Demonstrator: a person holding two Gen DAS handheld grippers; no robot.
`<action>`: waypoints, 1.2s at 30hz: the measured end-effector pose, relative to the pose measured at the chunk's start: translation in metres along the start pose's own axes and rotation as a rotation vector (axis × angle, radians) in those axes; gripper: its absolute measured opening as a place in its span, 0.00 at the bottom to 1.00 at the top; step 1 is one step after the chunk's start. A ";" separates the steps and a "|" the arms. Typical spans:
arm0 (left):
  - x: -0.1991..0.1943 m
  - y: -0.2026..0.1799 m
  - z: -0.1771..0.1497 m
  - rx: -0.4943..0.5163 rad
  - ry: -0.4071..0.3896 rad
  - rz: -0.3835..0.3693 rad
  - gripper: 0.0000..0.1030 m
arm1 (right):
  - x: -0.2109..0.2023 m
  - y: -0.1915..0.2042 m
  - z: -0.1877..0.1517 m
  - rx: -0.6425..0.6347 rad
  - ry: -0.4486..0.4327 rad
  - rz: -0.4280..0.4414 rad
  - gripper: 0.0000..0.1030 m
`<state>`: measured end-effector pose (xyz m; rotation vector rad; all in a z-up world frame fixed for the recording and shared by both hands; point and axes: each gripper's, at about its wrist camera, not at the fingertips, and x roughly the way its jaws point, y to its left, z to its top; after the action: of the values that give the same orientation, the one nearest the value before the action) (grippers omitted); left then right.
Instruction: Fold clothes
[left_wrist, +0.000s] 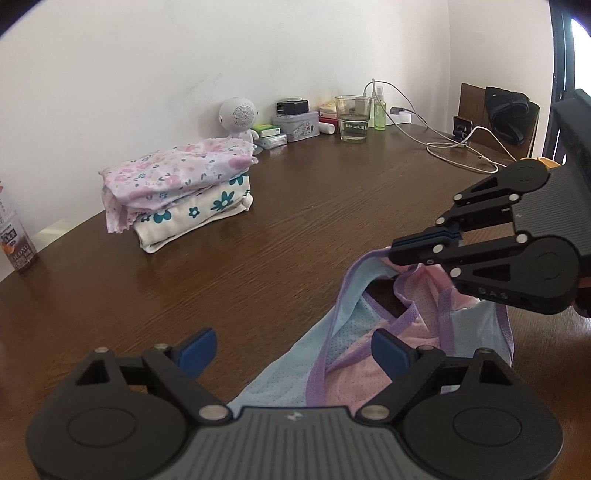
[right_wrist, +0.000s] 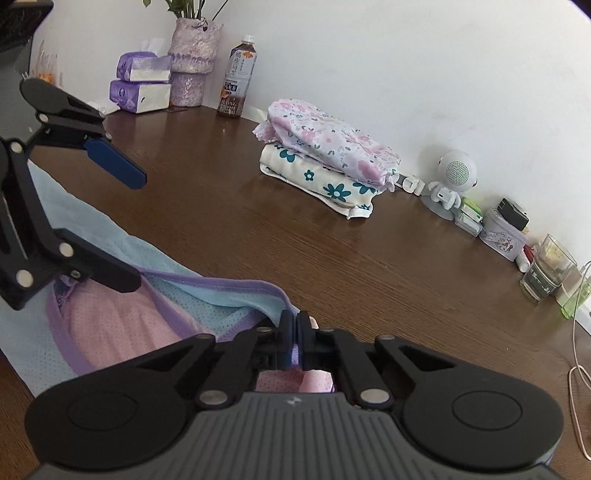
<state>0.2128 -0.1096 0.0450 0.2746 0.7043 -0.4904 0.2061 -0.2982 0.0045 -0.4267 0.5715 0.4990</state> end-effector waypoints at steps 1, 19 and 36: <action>0.000 0.003 0.001 -0.029 -0.010 0.003 0.80 | -0.005 -0.001 0.000 0.014 -0.019 -0.006 0.02; 0.036 -0.015 0.008 -0.125 0.011 -0.108 0.71 | -0.064 0.018 -0.053 0.209 -0.099 -0.030 0.02; 0.037 -0.032 -0.007 -0.034 0.003 -0.090 0.73 | -0.097 -0.015 -0.065 0.523 -0.226 0.092 0.25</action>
<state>0.2168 -0.1469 0.0126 0.2119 0.7294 -0.5633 0.1175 -0.3747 0.0176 0.1534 0.4815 0.4574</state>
